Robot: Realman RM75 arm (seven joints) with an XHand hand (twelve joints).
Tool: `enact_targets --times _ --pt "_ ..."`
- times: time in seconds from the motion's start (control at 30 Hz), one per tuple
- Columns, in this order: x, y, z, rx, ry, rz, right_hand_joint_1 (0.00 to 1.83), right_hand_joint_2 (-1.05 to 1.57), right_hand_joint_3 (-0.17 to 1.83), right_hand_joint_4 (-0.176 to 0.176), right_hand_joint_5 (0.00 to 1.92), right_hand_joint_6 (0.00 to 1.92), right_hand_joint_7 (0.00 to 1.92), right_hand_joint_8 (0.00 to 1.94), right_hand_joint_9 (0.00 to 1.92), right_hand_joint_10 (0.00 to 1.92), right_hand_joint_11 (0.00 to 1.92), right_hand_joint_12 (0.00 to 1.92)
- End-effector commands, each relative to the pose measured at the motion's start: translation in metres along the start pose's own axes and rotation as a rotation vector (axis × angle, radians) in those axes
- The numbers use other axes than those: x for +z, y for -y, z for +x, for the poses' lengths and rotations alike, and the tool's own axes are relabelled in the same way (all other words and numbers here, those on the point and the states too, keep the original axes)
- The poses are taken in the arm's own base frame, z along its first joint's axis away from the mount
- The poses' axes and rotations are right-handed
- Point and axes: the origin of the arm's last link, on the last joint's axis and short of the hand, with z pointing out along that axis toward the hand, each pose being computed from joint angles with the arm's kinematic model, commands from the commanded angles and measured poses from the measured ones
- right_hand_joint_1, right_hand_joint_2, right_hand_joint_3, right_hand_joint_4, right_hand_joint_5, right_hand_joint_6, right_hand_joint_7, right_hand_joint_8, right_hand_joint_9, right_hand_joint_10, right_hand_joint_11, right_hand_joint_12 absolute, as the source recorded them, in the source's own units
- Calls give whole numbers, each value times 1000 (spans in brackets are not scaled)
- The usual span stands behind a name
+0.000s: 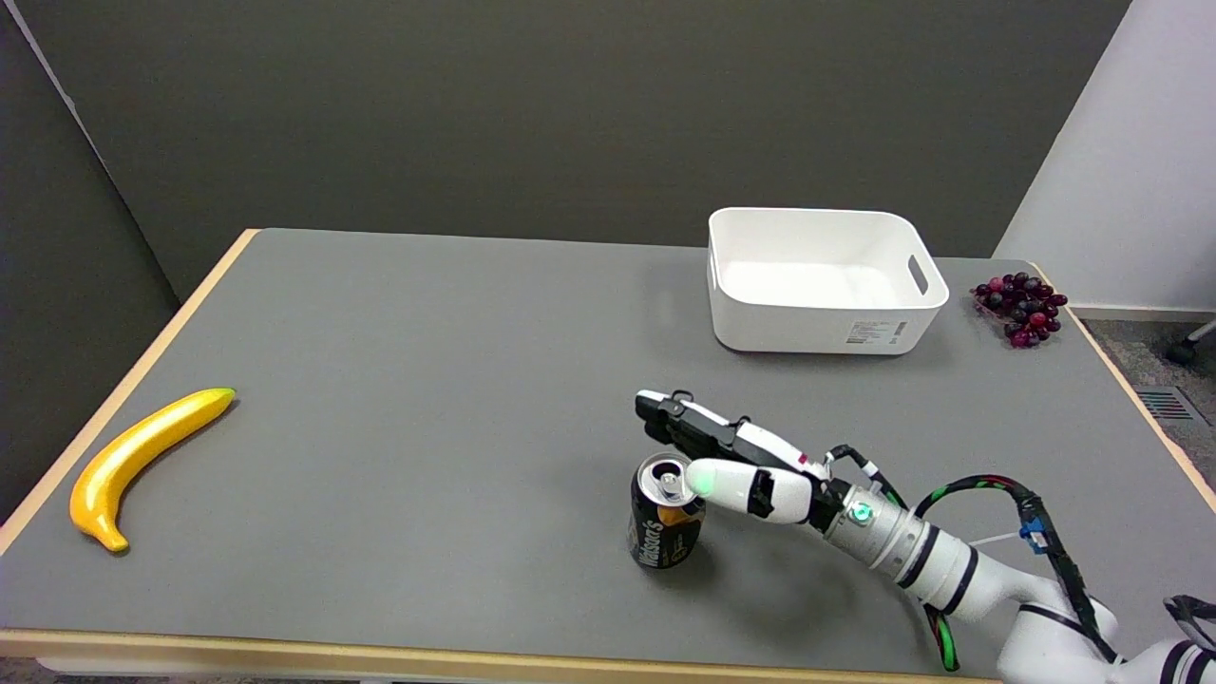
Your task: Pick up the black can.
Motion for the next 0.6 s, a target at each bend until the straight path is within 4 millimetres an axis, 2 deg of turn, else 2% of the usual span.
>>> enact_targets --times 0.03,0.33,0.47,0.6 --pt "-1 -14 -29 24 52 -21 368 602 848 -176 44 221 -1 27 -1 -1 -1 111" --pt "7 -17 -30 2 56 -15 373 597 851 -176 45 200 -1 18 -1 -1 -1 93" --pt "9 -15 -27 -4 48 -7 444 597 854 -176 43 201 -1 20 -1 -1 -1 96" --pt "12 -13 -23 -12 41 2 624 611 876 -176 41 207 -1 20 -1 -1 -1 78"
